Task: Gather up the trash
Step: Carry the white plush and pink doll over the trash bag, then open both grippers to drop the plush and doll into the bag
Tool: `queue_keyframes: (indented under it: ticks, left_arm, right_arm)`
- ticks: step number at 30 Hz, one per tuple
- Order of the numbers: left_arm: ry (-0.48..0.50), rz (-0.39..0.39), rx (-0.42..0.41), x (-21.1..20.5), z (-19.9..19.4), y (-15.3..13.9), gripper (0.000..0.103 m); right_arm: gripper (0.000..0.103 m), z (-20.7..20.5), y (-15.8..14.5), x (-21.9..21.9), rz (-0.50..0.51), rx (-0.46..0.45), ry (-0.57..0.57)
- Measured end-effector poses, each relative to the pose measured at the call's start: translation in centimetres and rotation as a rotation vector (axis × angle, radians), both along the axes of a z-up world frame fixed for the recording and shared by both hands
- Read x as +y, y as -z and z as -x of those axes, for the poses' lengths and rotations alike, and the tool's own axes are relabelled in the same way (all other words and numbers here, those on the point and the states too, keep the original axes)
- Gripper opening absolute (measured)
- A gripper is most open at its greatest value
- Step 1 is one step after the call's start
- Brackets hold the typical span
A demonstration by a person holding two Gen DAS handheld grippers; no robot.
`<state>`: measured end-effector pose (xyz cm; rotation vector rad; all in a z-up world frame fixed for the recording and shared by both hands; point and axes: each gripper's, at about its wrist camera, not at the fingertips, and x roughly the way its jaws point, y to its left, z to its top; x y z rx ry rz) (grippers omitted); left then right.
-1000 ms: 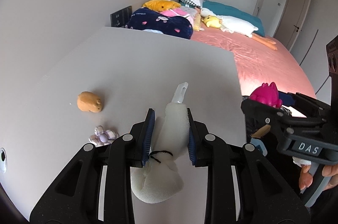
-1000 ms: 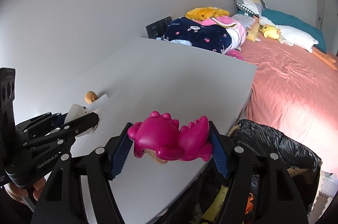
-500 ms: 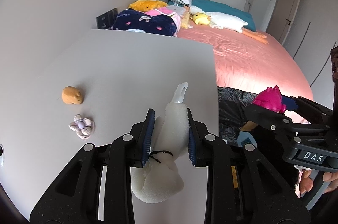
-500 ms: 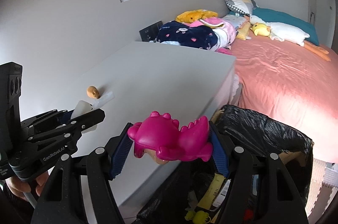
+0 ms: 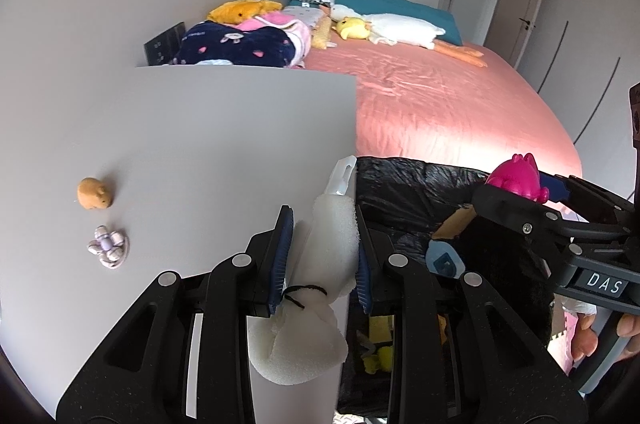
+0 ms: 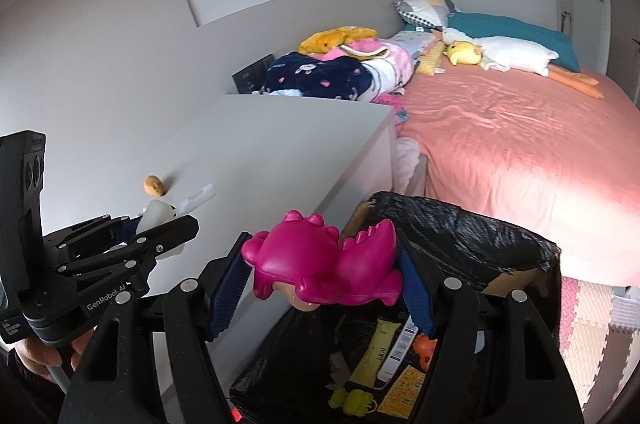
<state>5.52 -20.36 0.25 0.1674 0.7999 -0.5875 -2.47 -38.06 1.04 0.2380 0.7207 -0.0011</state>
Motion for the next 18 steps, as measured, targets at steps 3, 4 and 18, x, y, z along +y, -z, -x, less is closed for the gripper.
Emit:
queue_keyframes:
  ticks: [3,4,18]
  left_arm:
    - [0.021,0.001,-0.003,-0.9,0.4,-0.2,0.029]
    - [0.028,0.000,-0.004,-1.2,0.5,-0.2,0.029]
    - [0.157,0.000,0.006,-6.3,2.5,0.1,0.029]
  right_arm:
    - [0.069,0.7,-0.2,-0.9,-0.002,-0.008,0.022]
    - [0.069,0.9,-0.3,-1.3,-0.002,-0.011,0.031]
    - [0.069,4.3,-1.5,-6.0,0.013,-0.044,0.155]
